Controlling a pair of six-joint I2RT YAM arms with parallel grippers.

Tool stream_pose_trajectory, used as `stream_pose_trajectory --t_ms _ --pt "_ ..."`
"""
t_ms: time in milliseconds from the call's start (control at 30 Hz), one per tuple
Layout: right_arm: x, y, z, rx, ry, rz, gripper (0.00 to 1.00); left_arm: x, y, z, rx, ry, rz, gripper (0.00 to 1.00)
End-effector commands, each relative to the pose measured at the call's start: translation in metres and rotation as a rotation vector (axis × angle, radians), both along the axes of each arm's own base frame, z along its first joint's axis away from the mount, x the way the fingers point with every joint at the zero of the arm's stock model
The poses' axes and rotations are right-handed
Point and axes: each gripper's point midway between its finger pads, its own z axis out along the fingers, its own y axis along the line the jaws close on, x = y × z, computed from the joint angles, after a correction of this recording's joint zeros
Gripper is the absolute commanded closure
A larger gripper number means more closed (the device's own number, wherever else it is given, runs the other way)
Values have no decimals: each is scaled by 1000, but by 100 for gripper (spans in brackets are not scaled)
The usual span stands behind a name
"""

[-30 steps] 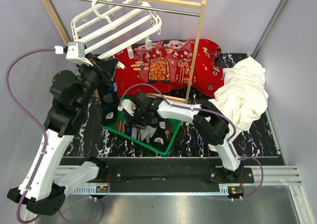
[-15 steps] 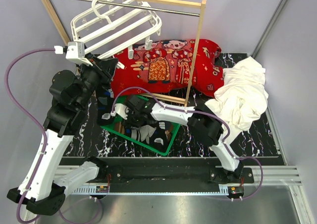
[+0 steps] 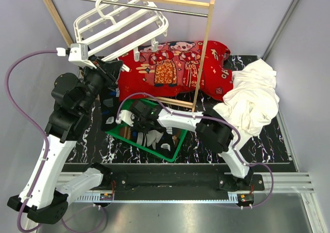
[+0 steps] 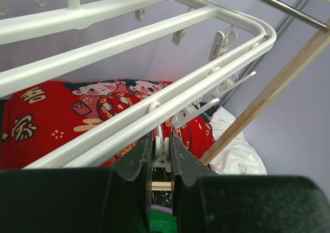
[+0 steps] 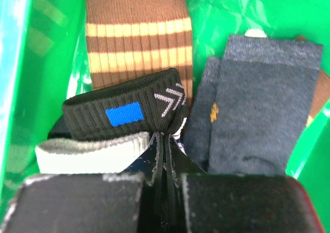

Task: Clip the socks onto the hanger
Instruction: Pick up the sock from the bin.

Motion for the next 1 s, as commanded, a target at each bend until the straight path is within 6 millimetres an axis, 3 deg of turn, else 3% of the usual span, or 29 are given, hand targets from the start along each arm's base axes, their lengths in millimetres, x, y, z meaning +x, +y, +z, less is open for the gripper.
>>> stream_pose_trajectory --t_ms 0,300,567,600,767,967 --pt "4 -8 66 76 -92 -32 100 -9 3 35 -44 -89 -8 98" --pt "16 -21 159 314 -195 -129 100 -14 6 41 -56 -103 -5 98" --pt "32 -45 208 559 -253 -245 100 -16 5 43 -59 -104 -10 98" --pt "33 -48 225 611 -268 -249 100 -16 5 43 -60 -104 -12 98" --pt "35 -68 256 776 -297 -266 100 -17 4 45 -62 -107 -18 99" --pt "30 -91 318 972 -397 -236 100 -18 4 47 -68 -106 -25 99"
